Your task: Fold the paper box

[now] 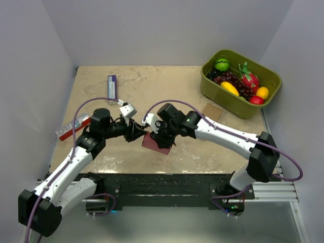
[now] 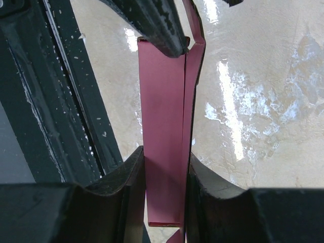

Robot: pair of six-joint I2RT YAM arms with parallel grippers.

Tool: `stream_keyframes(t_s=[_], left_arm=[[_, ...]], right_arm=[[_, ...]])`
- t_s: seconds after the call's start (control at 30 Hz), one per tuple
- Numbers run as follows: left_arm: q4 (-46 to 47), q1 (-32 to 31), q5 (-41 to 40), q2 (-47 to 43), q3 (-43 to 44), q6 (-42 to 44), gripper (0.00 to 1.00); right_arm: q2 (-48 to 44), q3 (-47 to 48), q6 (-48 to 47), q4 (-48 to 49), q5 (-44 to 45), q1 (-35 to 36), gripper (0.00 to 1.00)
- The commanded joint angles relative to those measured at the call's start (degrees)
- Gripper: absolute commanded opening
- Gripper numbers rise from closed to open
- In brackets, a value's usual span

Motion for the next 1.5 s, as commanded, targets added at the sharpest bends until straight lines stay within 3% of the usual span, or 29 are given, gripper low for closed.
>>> stream_keyframes(t_s=[0.0, 0.23, 0.4, 0.87, 1.13, 1.47], left_arm=[[1.75, -0.72, 0.41, -0.02, 0.12, 0.89, 0.31], [1.31, -1.78, -0.02, 0.24, -0.14, 0.98, 0.10], [1.57, -2.74, -0.72, 0.24, -0.41, 0.19, 0.00], [3.15, -7.75, -15.04, -0.99, -2.52, -10.35, 0.00], [14.84, -11.88, -24.35, -4.24, -12.27, -18.97, 0.00], [27.23, -13.82, -26.92, -2.49, -21.05, -21.08, 0.00]], right_arm=[[-1.19, -0.04, 0.34, 0.35, -1.34, -0.21, 0.18], [-1.36, -0.21, 0.51, 0.96, -0.03, -0.21, 0.16], [-1.36, -0.39, 0.86, 1.32, 1.20, -0.21, 0.16], [-1.98, -1.97, 3.94, 5.45, 8.23, -0.12, 0.17], [1.36, -4.25, 7.36, 8.35, 11.39, -0.12, 0.17], [3.03, -8.39, 9.21, 13.97, 14.83, -0.03, 0.17]])
